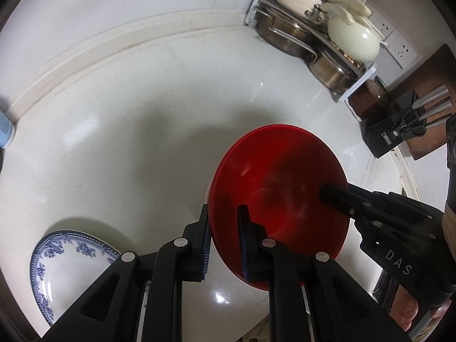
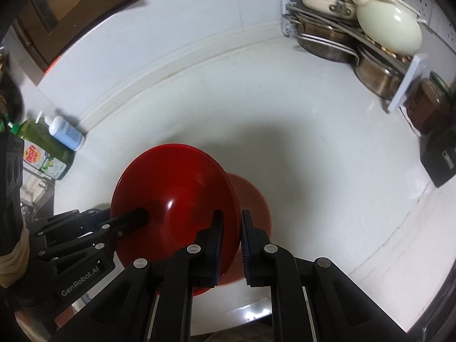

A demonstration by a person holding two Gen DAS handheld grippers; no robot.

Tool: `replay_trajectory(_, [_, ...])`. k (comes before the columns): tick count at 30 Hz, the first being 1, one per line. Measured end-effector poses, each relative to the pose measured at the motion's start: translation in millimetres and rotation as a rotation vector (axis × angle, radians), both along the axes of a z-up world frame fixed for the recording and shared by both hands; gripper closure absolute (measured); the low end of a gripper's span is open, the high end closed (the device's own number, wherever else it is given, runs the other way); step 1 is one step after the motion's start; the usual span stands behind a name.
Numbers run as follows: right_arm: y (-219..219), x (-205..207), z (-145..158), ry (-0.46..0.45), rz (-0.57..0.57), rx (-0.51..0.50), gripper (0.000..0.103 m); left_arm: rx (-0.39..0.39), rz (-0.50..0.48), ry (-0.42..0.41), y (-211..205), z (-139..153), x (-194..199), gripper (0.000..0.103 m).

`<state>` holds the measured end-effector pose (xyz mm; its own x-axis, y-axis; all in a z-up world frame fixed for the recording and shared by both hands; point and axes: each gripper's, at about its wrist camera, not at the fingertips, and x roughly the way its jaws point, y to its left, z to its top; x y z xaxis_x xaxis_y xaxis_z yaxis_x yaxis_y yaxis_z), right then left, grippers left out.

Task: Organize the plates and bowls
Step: 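Lift the red bowl with both grippers and carry it over the pink bowl, then lower the red bowl into the pink bowl and open both grippers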

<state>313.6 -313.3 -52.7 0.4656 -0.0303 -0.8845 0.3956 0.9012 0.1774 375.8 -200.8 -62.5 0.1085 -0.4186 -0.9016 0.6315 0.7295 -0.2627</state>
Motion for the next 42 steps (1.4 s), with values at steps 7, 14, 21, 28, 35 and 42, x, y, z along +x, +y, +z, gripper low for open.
replay_trajectory(7, [-8, -6, -15, 0.025, -0.015, 0.019, 0.089, 0.036, -0.01, 0.012, -11, -13, -5, 0.085])
replay_trajectory(14, [-18, -6, -32, 0.042, -0.019, 0.053, 0.089, 0.064, -0.01, 0.005, -18, -24, -6, 0.085])
replay_trajectory(21, [-19, -5, -39, 0.052, -0.009, 0.042, 0.089, 0.064, -0.016, 0.023, -23, -30, -6, 0.078])
replay_trajectory(28, [-16, -3, -39, 0.059, -0.007, 0.028, 0.089, 0.039, -0.017, 0.023, -25, -28, -4, 0.066])
replay_trajectory(35, [-19, -7, -34, 0.038, 0.0, 0.016, 0.072, 0.028, -0.019, -0.029, -20, -18, -9, 0.052])
replay_trajectory(42, [-17, -14, -24, 0.011, -0.007, 0.003, 0.071, 0.003, -0.009, -0.103, -10, 0, -14, 0.045])
